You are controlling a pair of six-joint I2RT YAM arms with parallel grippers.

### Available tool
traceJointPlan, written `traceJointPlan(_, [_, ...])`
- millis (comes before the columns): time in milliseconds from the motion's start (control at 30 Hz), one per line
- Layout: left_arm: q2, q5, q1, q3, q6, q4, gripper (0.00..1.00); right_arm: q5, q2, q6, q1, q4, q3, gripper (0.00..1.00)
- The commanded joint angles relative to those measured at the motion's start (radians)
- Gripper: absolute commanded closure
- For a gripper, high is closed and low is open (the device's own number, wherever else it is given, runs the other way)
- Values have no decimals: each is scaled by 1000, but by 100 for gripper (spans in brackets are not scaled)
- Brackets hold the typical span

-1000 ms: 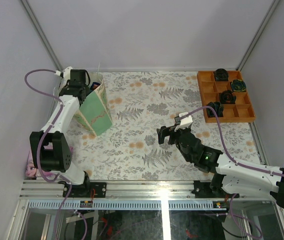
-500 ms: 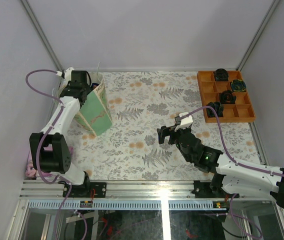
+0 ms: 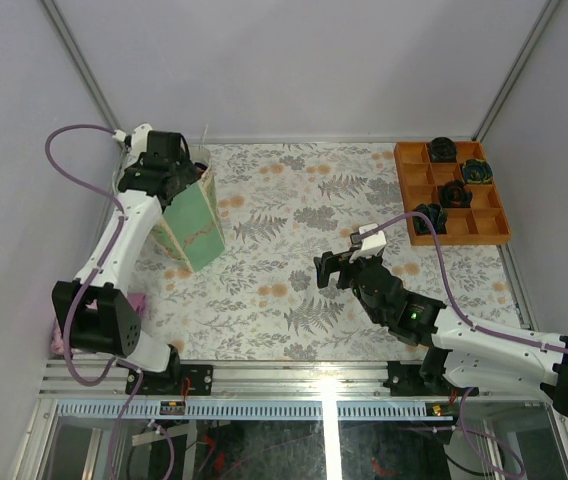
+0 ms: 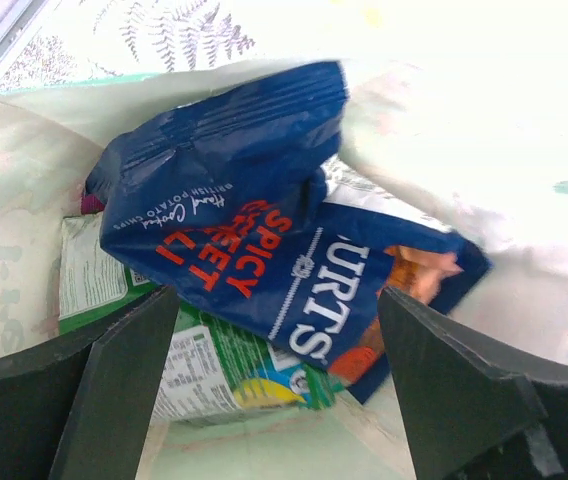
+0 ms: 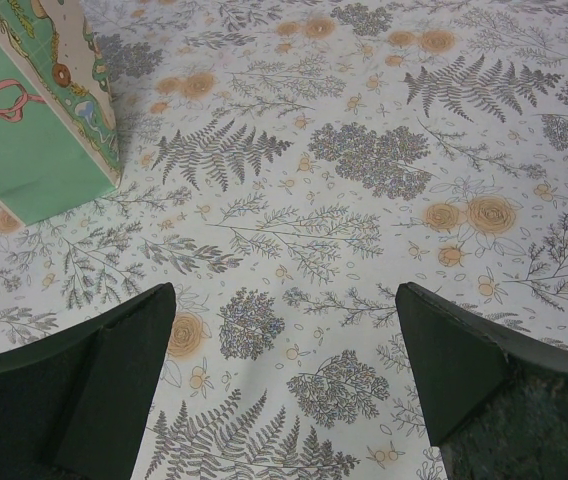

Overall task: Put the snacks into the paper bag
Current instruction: Adjust the snack in the paper bag.

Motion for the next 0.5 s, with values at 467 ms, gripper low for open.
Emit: traceJointPlan(467, [-199,-120,-220,151,5,-44,0,62,-18,19,-3,28,17,1])
